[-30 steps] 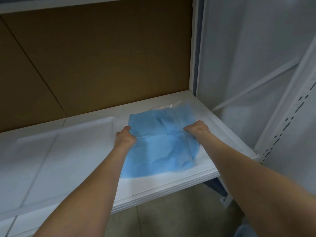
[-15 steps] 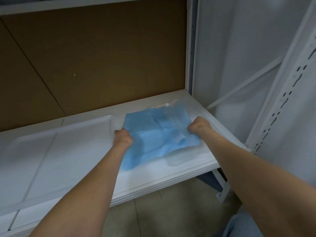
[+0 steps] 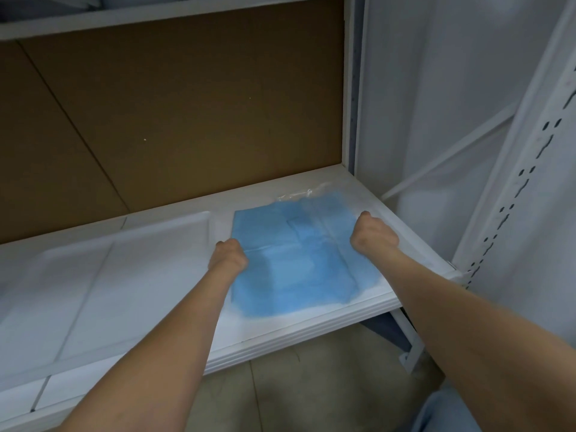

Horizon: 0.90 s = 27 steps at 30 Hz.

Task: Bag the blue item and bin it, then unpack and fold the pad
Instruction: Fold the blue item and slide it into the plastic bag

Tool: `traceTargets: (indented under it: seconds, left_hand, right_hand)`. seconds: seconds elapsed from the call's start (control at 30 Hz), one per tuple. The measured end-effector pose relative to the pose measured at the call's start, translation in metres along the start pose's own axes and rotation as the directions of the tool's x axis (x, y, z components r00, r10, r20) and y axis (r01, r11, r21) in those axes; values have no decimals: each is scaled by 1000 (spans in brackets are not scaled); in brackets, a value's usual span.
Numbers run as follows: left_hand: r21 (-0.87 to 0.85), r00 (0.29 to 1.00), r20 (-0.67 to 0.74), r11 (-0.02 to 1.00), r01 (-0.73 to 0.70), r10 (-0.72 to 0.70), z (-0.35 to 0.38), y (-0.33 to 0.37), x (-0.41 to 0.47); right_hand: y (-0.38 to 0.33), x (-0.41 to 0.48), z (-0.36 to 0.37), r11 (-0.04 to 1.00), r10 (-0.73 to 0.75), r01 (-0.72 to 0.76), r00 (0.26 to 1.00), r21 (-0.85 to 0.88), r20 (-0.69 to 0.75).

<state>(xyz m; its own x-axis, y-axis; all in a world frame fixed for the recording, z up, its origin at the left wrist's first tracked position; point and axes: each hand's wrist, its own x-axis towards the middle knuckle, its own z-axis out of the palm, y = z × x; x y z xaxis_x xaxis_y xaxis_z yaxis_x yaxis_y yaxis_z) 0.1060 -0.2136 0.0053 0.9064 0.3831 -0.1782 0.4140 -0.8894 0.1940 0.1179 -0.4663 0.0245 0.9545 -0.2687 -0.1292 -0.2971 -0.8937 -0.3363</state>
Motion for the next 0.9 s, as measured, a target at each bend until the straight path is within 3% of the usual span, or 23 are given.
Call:
traceTargets:
  seconds: [0.13,0.27,0.33,0.4,0.67,0.9]
  left_hand:
    - [90,998,-54,995,-35,40,-7,2,-2]
    - [-308,993,-4,945,-113,117,-9,27,-7]
    - [-512,988,96,857,-58,124,-6,42,-14]
    - [-609,971,188,793,0,145,-5,52,-19]
    - [-768,925,326,624,140,194,2,64,-20]
    - [-903,937,243,412,125,249,15,95,-15]
  right_hand:
    - [-12,1,-2,991,-132,133,987,0,-96]
    - [-33,-3,11,965,-257,249,960,78,111]
    - [-39,-7,23,968,-250,246,949,43,192]
    - [-39,-8,33,971,-230,239,944,-11,235]
    - [-40,2,34,987,-161,160,975,20,153]
    - [-41,7,29,930,-135,97,987,353,83]
